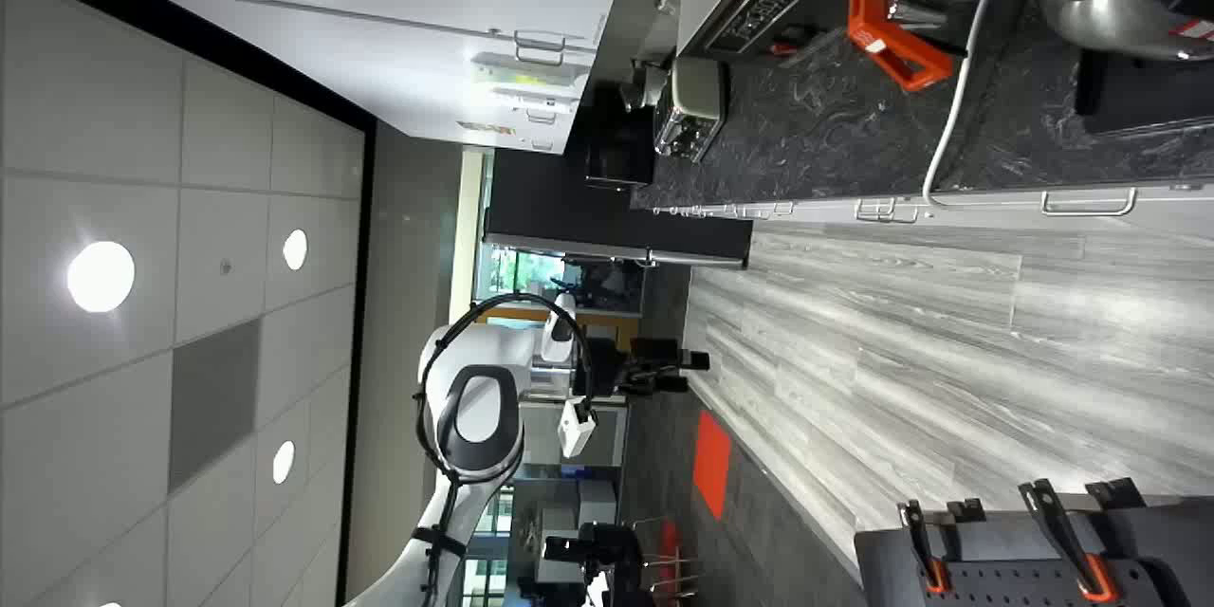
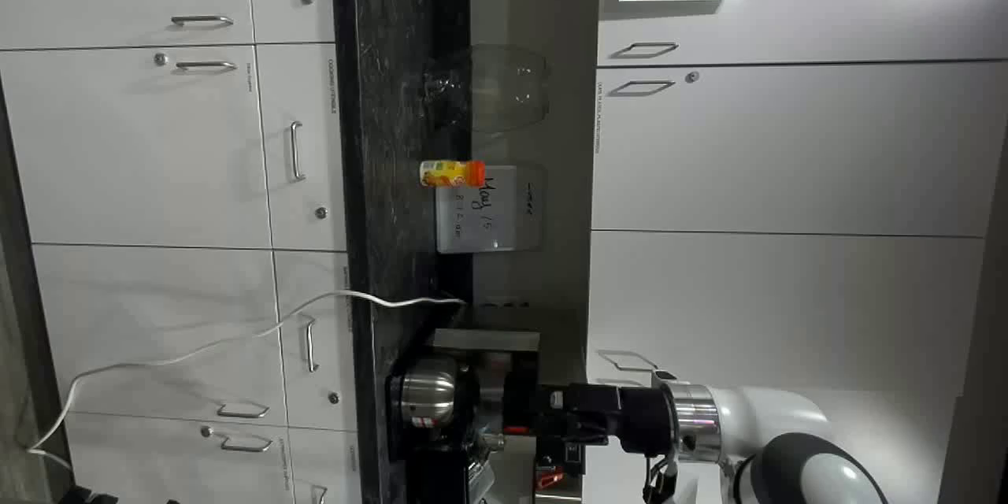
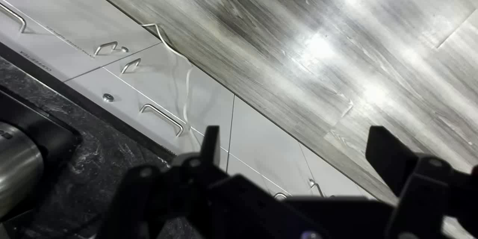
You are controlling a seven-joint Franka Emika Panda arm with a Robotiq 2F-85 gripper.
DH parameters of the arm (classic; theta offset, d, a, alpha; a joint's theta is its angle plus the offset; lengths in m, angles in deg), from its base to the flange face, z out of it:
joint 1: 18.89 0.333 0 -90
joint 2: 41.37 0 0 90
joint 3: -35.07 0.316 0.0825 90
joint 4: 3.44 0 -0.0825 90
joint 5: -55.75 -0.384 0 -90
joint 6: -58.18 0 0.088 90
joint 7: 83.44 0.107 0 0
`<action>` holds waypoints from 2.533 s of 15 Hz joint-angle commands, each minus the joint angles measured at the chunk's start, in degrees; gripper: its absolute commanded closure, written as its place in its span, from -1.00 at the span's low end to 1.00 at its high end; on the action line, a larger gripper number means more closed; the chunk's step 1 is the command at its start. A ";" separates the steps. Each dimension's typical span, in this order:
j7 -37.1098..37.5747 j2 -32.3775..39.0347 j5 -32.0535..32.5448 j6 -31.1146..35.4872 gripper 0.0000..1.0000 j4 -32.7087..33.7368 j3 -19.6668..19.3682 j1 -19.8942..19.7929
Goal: Turn on the switch on the coffee maker
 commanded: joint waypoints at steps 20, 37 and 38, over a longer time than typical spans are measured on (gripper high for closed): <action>5.84 -1.05 7.62 10.50 -1.00 -0.92 0.73 -3.13; 13.09 0.56 17.62 26.48 -1.00 -0.08 -3.39 -19.71; 13.14 0.60 17.82 26.48 -1.00 -0.08 -3.53 -20.14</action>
